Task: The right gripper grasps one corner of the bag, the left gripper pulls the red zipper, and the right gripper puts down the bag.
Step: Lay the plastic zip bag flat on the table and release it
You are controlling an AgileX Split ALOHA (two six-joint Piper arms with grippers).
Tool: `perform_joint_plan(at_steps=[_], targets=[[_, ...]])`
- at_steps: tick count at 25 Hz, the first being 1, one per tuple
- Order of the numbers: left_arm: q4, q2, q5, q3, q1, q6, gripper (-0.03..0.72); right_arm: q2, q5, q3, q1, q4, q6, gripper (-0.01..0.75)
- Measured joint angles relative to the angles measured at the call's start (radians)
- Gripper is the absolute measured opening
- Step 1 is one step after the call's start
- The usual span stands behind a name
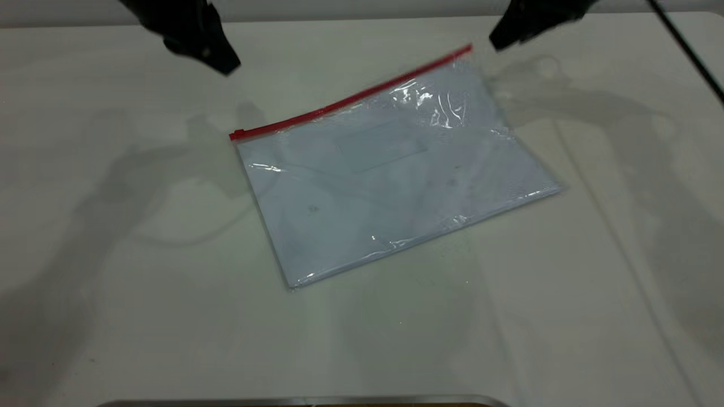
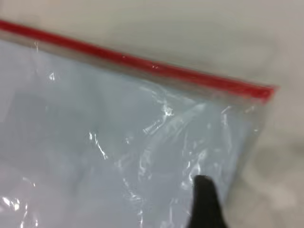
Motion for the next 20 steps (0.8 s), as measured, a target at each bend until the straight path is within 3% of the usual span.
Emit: perform_joint_plan(at_steps=[4,12,20], targets=[[0.0,-0.06,0.009,0.0,0.0,-0.009,0.256,-0.098,0.005,0.0,0.0,-0.037,0.032,0.644],[0.003,-0.16,0.066,0.001,0.0,-0.033,0.301,-0.315,0.097,0.0,0.0,-0.195,0.174,0.572],[0.105,-0.419,0.16,0.001,0.0,-0.321,0.316,-0.597,0.247,0.0,0.0,-0.296,0.346,0.57]])
